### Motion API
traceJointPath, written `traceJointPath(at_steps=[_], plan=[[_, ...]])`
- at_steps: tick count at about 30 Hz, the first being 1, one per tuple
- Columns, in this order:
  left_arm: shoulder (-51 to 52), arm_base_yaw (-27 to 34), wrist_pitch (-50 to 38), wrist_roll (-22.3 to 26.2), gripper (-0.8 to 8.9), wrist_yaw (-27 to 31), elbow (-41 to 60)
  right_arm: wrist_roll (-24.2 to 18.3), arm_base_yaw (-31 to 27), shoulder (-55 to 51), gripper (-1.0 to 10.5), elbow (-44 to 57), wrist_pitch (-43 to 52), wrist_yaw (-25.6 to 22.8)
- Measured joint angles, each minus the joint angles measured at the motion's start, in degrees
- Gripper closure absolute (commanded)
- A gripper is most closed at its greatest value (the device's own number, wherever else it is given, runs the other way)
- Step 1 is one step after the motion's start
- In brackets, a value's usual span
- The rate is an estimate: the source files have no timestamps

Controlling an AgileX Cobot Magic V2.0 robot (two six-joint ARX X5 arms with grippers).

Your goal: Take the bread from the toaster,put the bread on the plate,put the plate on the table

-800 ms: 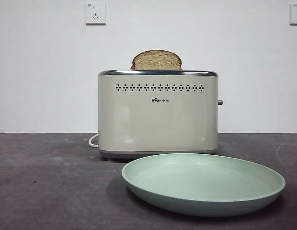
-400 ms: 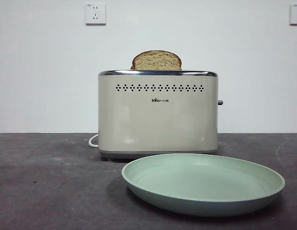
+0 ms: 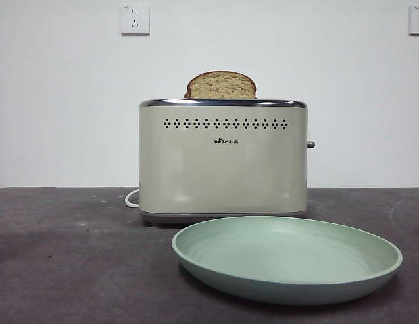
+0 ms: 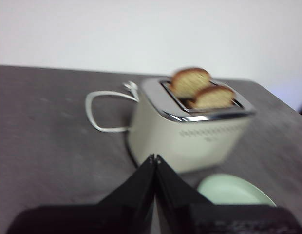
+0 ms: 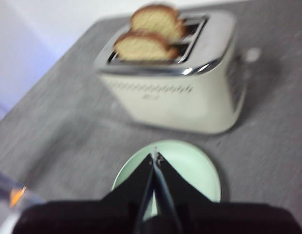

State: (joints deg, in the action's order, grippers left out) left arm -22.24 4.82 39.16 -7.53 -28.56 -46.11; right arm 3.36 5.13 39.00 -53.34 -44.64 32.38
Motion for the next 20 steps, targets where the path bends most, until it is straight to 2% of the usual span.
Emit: traceJointPath(at_steps=[3,6,11,12,13,16,17,18,20], plan=[[-1.62,0.00,3.93,2.03,8.20,-3.26,-3.06,-3.50,0.00,1.75,9.6,-3.67,-6.64,2.43],[-1.79,0.00,6.78,3.32,8.21,-3.78,-4.61,-5.60,0.00,1.92,9.6,-4.17,-9.77,5.77],[-1.79,0.00,7.37,3.74,7.99,-4.39,-4.92,-6.93,0.00,1.92,9.4,-4.17,-11.23,6.49],[-1.79,0.00,7.37,3.72,7.41,-4.48,-4.92,-7.06,0.00,1.92,9.3,-4.17,-11.26,6.49],[-1.79,0.00,7.41,3.72,6.33,-4.52,-4.92,-7.10,0.00,1.95,8.6,-4.17,-11.28,6.49],[-1.79,0.00,7.52,3.69,2.41,-4.63,-4.92,-7.21,0.00,1.97,5.0,-4.17,-11.28,6.49],[-1.79,0.00,7.52,3.69,2.02,-4.66,-4.92,-7.17,0.00,1.97,3.7,-4.17,-11.28,6.47],[-1.79,0.00,7.52,3.69,2.03,-4.66,-4.92,-7.10,0.00,1.97,3.1,-4.17,-11.28,6.47],[-1.79,0.00,7.52,3.72,2.03,-4.70,-4.92,-6.97,0.00,1.97,2.9,-4.17,-11.28,6.47]])
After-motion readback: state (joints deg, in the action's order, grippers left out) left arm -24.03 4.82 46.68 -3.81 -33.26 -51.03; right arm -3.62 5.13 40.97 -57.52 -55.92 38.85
